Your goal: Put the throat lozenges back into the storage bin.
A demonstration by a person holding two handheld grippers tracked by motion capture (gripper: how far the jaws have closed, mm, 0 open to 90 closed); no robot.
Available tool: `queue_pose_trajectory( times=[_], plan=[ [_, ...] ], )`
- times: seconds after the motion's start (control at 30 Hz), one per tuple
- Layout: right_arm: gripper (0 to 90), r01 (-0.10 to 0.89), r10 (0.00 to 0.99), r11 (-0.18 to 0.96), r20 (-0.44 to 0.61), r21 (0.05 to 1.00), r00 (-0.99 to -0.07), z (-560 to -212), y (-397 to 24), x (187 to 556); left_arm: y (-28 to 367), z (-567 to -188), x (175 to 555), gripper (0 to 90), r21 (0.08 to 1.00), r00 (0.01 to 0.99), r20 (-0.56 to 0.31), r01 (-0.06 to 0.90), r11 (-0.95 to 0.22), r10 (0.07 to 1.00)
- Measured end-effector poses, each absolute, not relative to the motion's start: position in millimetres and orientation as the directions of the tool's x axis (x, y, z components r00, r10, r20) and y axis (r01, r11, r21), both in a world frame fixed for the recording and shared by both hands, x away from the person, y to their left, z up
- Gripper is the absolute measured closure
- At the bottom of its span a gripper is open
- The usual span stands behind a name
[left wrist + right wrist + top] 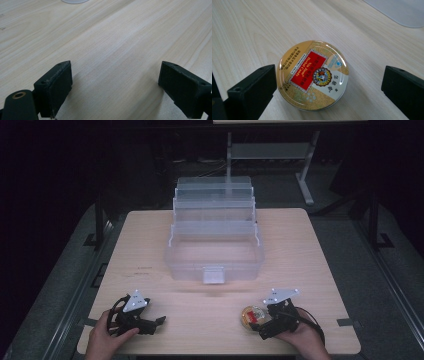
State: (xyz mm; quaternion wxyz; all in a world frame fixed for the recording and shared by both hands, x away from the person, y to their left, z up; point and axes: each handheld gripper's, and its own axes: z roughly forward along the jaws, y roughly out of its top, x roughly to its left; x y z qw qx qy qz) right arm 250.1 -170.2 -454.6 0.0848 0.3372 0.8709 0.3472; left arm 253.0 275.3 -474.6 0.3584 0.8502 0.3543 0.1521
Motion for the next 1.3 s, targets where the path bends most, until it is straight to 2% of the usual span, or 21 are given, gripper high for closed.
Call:
queue_pose_trajectory(
  times=[1.13,1.27,1.3],
  plan=[
    [0.0,0.507,0.602,0.590,0.077,0.628,-0.795,-466,-149,253,275,-475,253,11.1,0.717,0.703,0.005,0.494,-0.492,0.712],
    [1.6,0.503,0.598,0.597,0.071,0.625,-0.798,-467,-148,253,275,-475,253,11.1,0.717,0.703,0.005,0.493,-0.492,0.711],
    [4.5,0.502,0.596,0.599,0.071,0.624,-0.800,-467,-148,252,275,-475,253,11.1,0.717,0.703,0.005,0.493,-0.492,0.711]
  ],
)
